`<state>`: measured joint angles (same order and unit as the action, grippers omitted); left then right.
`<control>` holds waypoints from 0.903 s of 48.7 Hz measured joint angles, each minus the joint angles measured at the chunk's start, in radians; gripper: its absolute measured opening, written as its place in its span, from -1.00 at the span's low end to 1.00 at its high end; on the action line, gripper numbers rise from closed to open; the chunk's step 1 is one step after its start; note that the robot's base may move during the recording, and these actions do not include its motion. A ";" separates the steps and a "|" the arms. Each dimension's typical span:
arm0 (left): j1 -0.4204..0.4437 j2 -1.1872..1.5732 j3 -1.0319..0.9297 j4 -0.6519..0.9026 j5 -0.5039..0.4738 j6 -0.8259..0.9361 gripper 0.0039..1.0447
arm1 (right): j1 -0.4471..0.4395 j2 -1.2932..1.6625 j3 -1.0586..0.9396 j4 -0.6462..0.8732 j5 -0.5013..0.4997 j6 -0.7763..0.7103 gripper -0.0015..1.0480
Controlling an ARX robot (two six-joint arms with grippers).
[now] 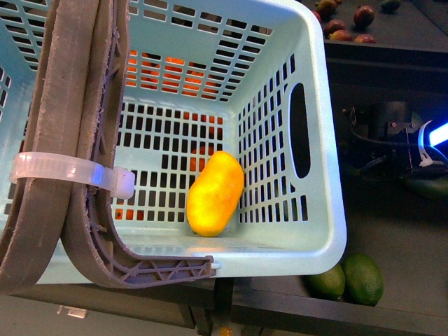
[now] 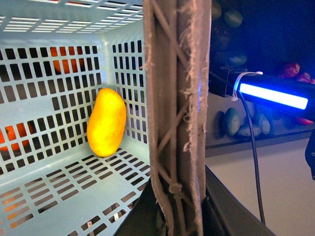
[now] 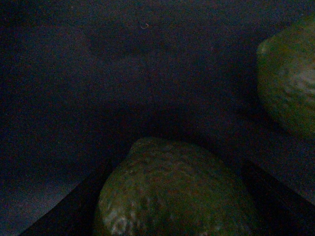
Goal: Pick mango and avocado into basket
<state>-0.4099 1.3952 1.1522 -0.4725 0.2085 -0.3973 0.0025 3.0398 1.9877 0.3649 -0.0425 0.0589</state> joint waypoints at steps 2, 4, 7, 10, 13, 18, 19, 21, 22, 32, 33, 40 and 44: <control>0.000 0.000 0.000 0.000 0.000 0.000 -0.82 | -0.002 -0.009 -0.019 0.011 0.001 0.008 0.36; 0.000 0.000 0.000 0.000 0.000 0.000 -0.82 | -0.004 -0.022 -0.044 0.026 0.000 0.021 0.36; 0.000 0.000 0.000 0.000 0.000 0.000 -0.82 | -0.009 -0.046 -0.087 0.050 -0.002 0.040 0.36; 0.000 0.000 0.000 0.000 0.000 0.000 -0.82 | -0.018 -0.097 -0.163 0.092 -0.004 0.073 0.36; 0.000 0.000 0.000 0.000 0.000 0.000 -0.82 | -0.029 -0.166 -0.249 0.137 -0.009 0.102 0.36; 0.000 0.000 0.000 0.000 0.000 0.000 -0.82 | -0.055 -0.332 -0.412 0.213 -0.035 0.142 0.36; 0.000 0.000 0.000 0.000 0.000 0.000 -0.82 | -0.060 -0.367 -0.441 0.222 -0.040 0.148 0.36; 0.000 0.000 0.000 0.000 0.000 0.000 -0.82 | -0.068 -0.437 -0.499 0.235 -0.054 0.157 0.36; 0.000 0.000 0.000 0.000 0.000 0.000 -0.82 | -0.072 -0.473 -0.528 0.241 -0.062 0.159 0.36; 0.000 0.000 0.000 0.000 0.000 0.000 -0.82 | -0.075 -0.771 -0.752 0.247 -0.124 0.184 0.36; 0.000 0.000 0.000 0.000 0.000 0.000 -0.82 | -0.071 -0.806 -0.774 0.242 -0.133 0.190 0.36; 0.000 0.000 0.000 0.000 0.000 0.000 -0.82 | -0.029 -0.985 -0.858 0.206 -0.166 0.223 0.36; 0.000 0.000 0.000 0.000 0.000 0.000 -0.82 | 0.013 -1.090 -0.887 0.177 -0.177 0.240 0.36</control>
<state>-0.4099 1.3952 1.1522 -0.4725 0.2085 -0.3973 0.0158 1.9495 1.1011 0.5419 -0.2195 0.2989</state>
